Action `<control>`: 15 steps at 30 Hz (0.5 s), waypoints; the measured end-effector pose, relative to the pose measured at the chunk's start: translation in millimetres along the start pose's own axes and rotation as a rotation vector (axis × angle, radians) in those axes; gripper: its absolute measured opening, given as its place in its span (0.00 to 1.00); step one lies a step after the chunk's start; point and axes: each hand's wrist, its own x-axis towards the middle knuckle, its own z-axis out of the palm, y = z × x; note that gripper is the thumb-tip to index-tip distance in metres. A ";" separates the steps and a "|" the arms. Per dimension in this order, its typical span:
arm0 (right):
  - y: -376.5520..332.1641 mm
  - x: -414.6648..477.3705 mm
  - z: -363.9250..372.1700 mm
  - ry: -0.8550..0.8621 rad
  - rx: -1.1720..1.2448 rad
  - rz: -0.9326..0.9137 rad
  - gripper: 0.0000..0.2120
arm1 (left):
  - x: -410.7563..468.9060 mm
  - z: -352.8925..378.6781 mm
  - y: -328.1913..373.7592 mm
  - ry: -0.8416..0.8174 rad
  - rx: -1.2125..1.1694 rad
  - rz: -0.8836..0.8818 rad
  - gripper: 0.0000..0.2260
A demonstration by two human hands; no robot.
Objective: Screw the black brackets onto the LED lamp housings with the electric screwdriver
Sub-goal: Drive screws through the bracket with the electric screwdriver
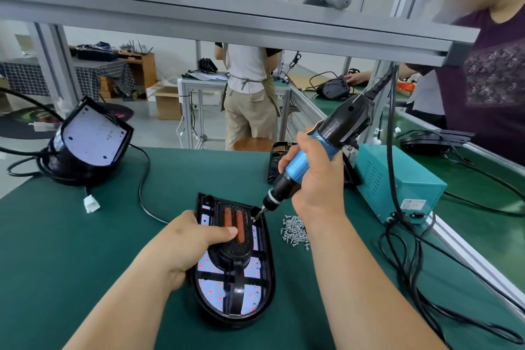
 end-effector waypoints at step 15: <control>0.3 0.0 -1.1 0.024 0.028 0.003 0.10 | 1.0 -1.4 -1.6 -0.018 -0.004 -0.004 0.06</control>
